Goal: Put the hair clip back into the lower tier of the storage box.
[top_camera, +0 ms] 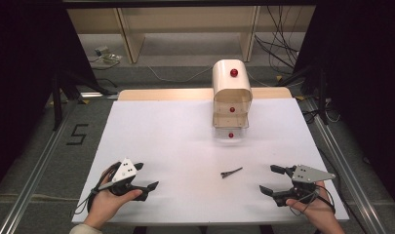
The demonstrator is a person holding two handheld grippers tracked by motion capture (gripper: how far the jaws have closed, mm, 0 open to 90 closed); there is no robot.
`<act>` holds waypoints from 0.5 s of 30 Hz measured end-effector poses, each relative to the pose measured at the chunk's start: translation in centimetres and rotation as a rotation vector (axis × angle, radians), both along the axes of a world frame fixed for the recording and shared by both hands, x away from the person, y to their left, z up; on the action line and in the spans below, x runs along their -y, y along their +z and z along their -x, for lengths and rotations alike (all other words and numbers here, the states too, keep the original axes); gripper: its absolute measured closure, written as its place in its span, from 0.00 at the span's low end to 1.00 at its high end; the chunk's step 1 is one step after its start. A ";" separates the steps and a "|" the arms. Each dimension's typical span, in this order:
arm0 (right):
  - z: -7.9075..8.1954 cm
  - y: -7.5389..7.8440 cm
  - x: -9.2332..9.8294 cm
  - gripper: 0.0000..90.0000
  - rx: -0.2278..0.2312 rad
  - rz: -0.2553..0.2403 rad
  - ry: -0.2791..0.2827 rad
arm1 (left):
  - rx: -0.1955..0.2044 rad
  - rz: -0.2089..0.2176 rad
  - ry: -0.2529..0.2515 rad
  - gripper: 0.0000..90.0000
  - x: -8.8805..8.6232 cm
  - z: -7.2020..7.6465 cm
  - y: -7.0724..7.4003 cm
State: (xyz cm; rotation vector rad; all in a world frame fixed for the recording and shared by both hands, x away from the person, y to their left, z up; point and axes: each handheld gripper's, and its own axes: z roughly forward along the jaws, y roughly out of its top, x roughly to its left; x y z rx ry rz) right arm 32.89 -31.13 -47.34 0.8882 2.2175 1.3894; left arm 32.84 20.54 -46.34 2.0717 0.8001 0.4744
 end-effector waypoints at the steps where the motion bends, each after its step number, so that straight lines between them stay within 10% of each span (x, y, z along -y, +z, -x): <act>1: 0.0 0.0 0.0 0.18 0.001 0.001 -0.005 | 0.000 0.000 0.000 0.18 0.0 0.0 0.0; 15: -0.9 0.4 -1.4 0.20 -0.005 0.039 0.052 | 0.003 -0.004 0.000 0.19 0.1 -0.1 -0.1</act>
